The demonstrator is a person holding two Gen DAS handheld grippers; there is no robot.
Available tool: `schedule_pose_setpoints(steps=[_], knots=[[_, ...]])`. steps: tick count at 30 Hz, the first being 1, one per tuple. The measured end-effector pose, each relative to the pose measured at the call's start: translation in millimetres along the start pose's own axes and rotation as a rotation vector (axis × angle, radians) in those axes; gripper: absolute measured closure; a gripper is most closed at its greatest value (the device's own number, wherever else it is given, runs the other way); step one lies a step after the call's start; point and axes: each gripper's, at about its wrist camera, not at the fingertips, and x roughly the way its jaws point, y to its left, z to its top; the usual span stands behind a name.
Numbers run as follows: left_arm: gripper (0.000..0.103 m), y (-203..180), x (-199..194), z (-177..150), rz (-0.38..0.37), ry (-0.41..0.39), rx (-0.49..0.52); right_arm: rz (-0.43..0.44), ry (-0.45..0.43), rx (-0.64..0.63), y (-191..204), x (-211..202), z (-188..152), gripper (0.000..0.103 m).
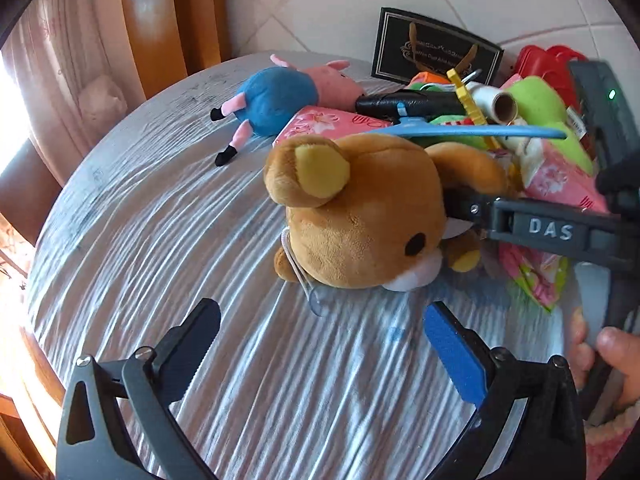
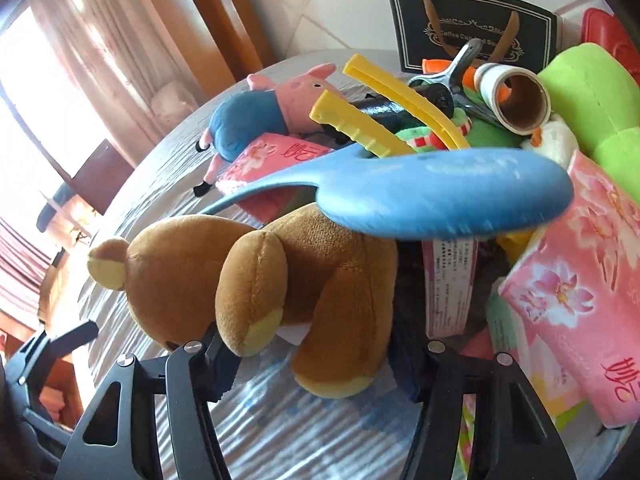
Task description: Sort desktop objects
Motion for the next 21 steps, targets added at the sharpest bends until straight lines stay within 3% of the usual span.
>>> schedule_pose_setpoints(steps=[2, 4, 6, 8, 11, 14, 17, 21], knots=[[0.0, -2, 20, 12, 0.014, 0.005, 0.009, -0.003, 0.004, -0.006, 2, -1, 1, 0.041], [0.0, -4, 38, 24, -0.048, 0.016, 0.021, -0.002, 0.002, 0.001, -3, -4, -2, 0.041], [0.0, -7, 44, 31, -0.052, -0.002, 0.055, -0.05, -0.001, -0.008, -7, -4, -7, 0.037], [0.0, -7, 46, 32, -0.067, -0.017, 0.083, -0.043, -0.002, -0.005, -15, -4, -13, 0.028], [0.0, -4, 52, 27, -0.128, 0.029, 0.093, -0.037, -0.015, 0.007, -22, 3, -14, 0.023], [0.0, -7, 57, 23, -0.116, 0.01, 0.124, -0.024, -0.029, -0.001, -21, 13, -8, 0.017], [0.0, -12, 68, 25, -0.14, 0.048, 0.171, -0.015, -0.038, -0.027, -18, 19, -4, 0.013], [0.0, -20, 75, 22, -0.066, 0.03, 0.256, -0.051, -0.087, -0.064, -8, 6, -8, 0.011]])
